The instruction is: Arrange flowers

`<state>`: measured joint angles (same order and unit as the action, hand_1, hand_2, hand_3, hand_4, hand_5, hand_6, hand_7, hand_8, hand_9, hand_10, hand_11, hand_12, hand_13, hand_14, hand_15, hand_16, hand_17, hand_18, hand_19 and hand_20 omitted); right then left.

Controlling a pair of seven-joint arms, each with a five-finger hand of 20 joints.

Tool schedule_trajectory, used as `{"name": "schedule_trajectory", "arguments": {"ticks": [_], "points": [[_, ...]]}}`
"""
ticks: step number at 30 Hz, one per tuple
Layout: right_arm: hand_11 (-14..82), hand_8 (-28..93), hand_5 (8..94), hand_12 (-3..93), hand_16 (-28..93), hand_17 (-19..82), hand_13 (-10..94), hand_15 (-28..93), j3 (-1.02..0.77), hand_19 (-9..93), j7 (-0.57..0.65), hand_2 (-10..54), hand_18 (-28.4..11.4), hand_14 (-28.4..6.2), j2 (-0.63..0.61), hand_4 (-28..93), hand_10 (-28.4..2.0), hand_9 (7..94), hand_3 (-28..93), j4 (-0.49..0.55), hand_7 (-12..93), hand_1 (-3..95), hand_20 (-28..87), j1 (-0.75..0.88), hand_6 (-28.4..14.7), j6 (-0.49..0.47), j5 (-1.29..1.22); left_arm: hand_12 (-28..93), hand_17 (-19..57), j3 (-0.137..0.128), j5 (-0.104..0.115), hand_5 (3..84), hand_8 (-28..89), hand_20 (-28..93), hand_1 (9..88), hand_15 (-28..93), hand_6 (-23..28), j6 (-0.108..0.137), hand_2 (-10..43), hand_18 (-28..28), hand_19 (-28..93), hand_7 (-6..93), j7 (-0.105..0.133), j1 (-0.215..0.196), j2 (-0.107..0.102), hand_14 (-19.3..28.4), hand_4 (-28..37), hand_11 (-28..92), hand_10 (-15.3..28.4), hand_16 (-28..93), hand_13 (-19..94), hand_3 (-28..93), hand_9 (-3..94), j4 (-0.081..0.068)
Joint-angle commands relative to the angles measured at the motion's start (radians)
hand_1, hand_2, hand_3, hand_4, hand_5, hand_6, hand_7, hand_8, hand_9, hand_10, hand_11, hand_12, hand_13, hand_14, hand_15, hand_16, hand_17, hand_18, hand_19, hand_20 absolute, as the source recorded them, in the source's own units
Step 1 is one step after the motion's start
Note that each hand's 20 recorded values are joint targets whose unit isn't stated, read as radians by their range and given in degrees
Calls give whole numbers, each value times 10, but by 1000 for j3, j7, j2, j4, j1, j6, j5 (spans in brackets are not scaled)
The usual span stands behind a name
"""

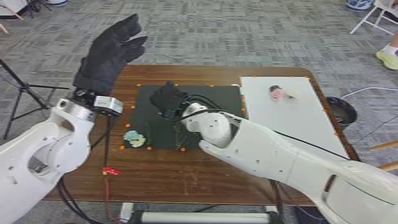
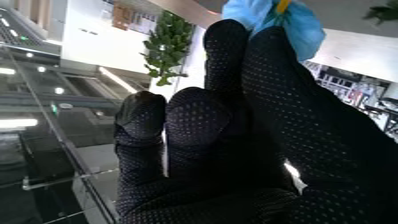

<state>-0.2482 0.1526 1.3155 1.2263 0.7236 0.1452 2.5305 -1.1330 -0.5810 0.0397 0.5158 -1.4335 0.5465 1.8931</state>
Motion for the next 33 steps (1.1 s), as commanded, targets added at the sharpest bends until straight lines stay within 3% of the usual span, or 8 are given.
{"name": "schedule_trajectory", "arguments": {"ticks": [1, 10, 22, 27, 33], "points": [[238, 57, 679, 505, 362, 352, 676, 767, -23, 870, 25, -95, -180, -41, -50, -282, -45, 804, 809, 14, 505, 521, 528, 1, 42, -17, 10, 188, -99, -13, 2, 241, -76, 154, 278, 189, 21, 6, -39, 187, 291, 155, 6, -19, -2, 134, -253, 126, 103, 87, 162, 657, 185, 8], [229, 54, 689, 501, 364, 351, 677, 768, -12, 874, 4, -95, -183, -41, -98, -283, -49, 816, 824, 69, 503, 511, 525, 18, 44, -86, 16, 193, -106, -25, -3, 240, -74, 141, 277, 211, 20, -5, -39, 189, 334, 153, -9, -37, 3, 134, -252, 126, 101, 83, 164, 657, 186, 9], [209, 55, 709, 500, 370, 349, 680, 767, -27, 878, 0, -95, -188, -46, -124, -283, -49, 835, 849, 102, 492, 487, 518, 40, 47, -117, 11, 188, -106, -21, -3, 238, -75, 120, 273, 269, 16, -9, -38, 194, 396, 153, -23, -35, 10, 129, -252, 142, 97, 54, 165, 653, 186, 4], [192, 9, 618, 488, 323, 329, 654, 796, -40, 878, 11, -95, -191, -54, -131, -283, -58, 757, 834, 126, 476, 429, 523, 48, 35, -131, 16, 185, -105, -25, -5, 237, -74, 111, 272, 283, 15, -9, -38, 193, 406, 153, -28, -43, 9, 129, -251, 151, 96, 47, 165, 653, 185, 6], [320, -17, 578, 367, 298, 321, 645, 812, -53, 882, 41, -95, -195, -57, -127, -283, -80, 659, 878, 135, 416, 368, 525, 41, 28, -121, 3, 176, -103, -21, -5, 236, -75, 98, 271, 332, 14, -12, -38, 196, 435, 155, -28, -40, 9, 126, -252, 166, 96, 26, 166, 651, 185, 5]]}}
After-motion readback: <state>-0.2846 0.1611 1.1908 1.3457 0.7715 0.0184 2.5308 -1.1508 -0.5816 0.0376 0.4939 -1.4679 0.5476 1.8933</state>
